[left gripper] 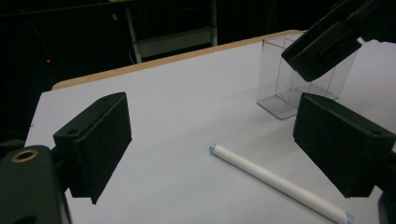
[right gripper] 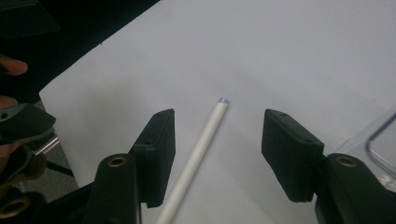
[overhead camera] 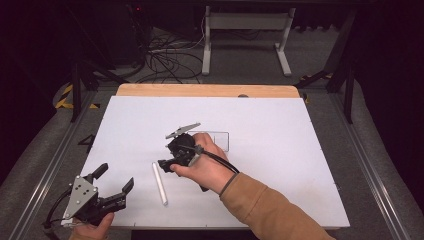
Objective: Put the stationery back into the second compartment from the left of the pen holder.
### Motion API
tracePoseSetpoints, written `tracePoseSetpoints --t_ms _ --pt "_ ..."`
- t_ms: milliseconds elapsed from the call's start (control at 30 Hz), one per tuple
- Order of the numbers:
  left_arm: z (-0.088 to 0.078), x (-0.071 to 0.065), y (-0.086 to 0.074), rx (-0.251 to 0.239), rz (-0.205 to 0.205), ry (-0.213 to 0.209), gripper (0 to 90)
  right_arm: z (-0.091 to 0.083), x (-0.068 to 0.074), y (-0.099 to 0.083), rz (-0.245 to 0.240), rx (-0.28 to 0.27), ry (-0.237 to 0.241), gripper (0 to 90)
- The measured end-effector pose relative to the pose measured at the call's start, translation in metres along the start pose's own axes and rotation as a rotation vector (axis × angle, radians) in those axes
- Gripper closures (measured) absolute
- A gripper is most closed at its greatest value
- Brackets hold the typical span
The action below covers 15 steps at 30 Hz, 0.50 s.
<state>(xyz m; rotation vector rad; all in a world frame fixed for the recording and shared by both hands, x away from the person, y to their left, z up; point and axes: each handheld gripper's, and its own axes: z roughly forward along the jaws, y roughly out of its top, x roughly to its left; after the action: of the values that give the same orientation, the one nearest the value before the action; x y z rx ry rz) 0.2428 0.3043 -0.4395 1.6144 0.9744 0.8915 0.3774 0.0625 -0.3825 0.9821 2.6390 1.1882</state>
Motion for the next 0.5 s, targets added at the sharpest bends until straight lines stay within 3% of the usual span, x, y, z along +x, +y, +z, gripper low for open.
tracePoseSetpoints --t_ms 500 --pt "0.0 0.002 -0.001 -0.001 -0.019 0.003 12.7 0.041 0.006 -0.003 0.017 0.128 -0.01 47.5"
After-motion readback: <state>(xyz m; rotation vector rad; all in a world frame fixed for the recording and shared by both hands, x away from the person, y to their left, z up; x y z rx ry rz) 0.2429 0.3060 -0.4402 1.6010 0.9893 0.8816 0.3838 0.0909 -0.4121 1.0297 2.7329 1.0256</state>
